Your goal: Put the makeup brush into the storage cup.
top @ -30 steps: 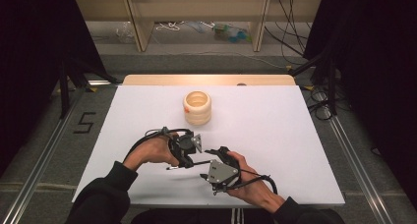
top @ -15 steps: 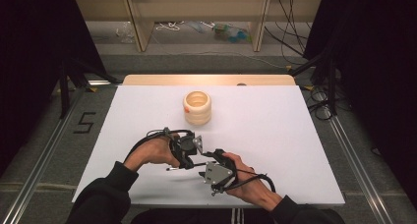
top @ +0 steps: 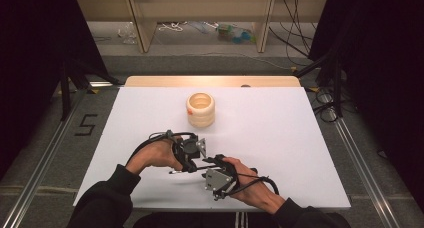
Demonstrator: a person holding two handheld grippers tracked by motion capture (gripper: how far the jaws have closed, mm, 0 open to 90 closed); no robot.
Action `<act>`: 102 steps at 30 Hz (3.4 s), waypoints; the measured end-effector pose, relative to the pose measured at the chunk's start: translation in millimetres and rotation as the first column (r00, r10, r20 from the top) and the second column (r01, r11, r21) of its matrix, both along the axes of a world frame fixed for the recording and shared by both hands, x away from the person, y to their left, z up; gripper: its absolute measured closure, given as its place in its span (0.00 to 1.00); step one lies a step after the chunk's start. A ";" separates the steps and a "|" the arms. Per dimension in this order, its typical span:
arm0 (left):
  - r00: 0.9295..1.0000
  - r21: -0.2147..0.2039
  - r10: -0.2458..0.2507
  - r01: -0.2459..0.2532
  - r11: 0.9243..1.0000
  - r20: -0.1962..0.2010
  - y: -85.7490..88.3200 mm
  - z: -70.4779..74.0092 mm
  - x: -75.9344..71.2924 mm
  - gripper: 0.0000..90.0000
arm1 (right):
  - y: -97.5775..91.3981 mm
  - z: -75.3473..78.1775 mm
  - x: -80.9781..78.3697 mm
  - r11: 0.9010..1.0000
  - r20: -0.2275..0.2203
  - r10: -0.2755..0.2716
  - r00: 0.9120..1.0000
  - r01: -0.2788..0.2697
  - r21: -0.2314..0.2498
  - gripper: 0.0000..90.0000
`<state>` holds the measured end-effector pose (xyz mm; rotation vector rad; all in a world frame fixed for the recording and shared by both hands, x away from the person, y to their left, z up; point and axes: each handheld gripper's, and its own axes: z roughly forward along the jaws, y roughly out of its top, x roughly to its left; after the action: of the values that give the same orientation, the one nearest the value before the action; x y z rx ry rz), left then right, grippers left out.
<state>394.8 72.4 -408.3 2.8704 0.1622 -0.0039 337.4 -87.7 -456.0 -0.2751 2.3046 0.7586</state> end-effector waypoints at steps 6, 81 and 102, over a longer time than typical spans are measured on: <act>1.000 -0.001 -0.004 0.004 1.000 0.001 0.2 0.6 0.0 0.93 | 2.0 -2.4 -2.5 0.999 -0.010 -0.021 1.000 0.021 -0.025 0.64; 0.991 -0.237 0.126 -0.113 0.965 0.041 33.9 18.3 3.6 0.47 | -9.0 10.6 6.3 0.998 0.009 0.026 1.000 -0.026 -0.063 0.93; 0.885 -0.617 0.437 -0.255 0.744 0.162 61.0 20.6 0.4 0.26 | -35.3 20.9 25.3 0.979 -0.152 -0.121 0.981 0.143 0.143 0.93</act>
<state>395.2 133.3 -387.8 2.1473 0.5407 0.3862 362.7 -123.0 -435.1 0.0023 2.3542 0.9066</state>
